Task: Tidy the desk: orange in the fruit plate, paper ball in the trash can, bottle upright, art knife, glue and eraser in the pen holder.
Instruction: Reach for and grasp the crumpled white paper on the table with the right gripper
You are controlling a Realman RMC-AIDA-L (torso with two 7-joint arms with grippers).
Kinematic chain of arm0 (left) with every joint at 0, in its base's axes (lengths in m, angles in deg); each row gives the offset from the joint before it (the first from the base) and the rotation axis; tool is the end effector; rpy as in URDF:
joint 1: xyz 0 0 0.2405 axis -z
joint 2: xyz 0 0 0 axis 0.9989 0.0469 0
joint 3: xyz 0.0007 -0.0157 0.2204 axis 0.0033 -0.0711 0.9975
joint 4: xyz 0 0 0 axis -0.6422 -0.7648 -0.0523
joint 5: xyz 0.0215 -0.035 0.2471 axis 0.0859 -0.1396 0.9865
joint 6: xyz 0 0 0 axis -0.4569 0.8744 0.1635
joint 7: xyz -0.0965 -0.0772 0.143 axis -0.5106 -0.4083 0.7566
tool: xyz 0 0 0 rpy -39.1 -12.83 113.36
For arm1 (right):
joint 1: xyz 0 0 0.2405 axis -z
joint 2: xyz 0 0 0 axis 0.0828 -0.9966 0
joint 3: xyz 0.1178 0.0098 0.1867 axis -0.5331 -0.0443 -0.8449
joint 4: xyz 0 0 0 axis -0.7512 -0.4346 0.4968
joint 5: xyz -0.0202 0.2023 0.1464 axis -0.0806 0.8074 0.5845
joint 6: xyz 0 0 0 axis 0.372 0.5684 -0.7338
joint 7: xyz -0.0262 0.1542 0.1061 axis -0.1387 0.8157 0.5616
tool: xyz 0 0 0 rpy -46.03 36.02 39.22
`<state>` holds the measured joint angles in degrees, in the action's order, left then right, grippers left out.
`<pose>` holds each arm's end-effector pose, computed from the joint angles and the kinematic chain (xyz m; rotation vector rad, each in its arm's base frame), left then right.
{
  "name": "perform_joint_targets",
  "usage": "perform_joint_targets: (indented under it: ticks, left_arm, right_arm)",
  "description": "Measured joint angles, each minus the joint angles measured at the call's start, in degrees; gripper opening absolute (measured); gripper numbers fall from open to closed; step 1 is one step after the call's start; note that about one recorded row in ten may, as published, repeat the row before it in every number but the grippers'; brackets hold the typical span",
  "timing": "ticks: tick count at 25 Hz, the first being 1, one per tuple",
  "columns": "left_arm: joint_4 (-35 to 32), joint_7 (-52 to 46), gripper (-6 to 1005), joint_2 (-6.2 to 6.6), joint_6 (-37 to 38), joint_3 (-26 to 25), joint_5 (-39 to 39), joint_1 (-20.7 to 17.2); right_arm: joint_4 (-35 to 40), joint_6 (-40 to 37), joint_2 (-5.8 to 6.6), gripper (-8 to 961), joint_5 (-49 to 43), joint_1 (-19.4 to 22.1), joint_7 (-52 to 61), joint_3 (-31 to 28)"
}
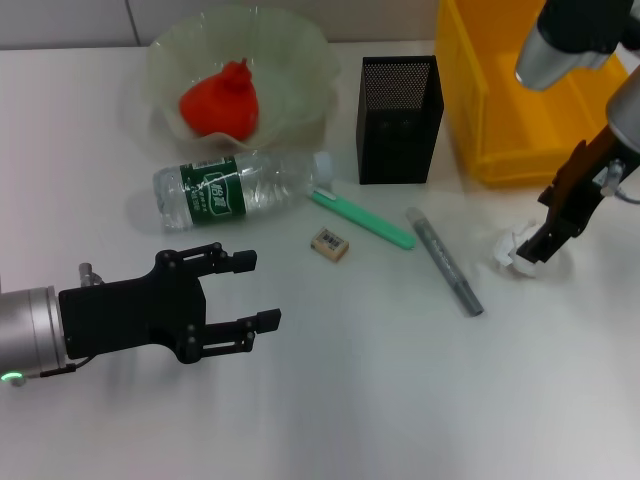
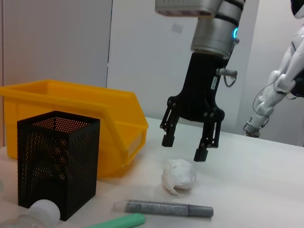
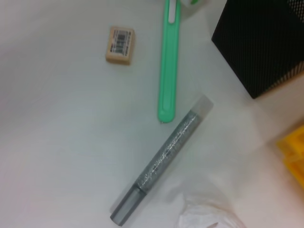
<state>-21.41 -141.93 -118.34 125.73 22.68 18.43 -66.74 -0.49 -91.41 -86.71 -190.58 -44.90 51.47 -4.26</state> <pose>-0.2674 0.3048 -0.0635 -2.7776 -0.3747 -0.7607 0.1841 0.4113 0.0029 -2.7085 0.6324 -0.8179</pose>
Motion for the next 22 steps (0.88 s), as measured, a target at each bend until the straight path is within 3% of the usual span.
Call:
perform_joint_targets:
  ticks: [14, 22]
  left_arm:
    - [-0.2, 0.0, 751, -0.08, -0.1, 0.0, -0.1, 0.0]
    - [-0.2, 0.0, 751, -0.09, -0.2, 0.0, -0.1, 0.1]
  right_arm:
    - [-7.7, 8.2, -0.14, 729, 0.4, 0.7, -0.7, 1.7]
    - [-8.5, 9.0, -0.18, 725, 0.5, 0.7, -0.8, 3.1]
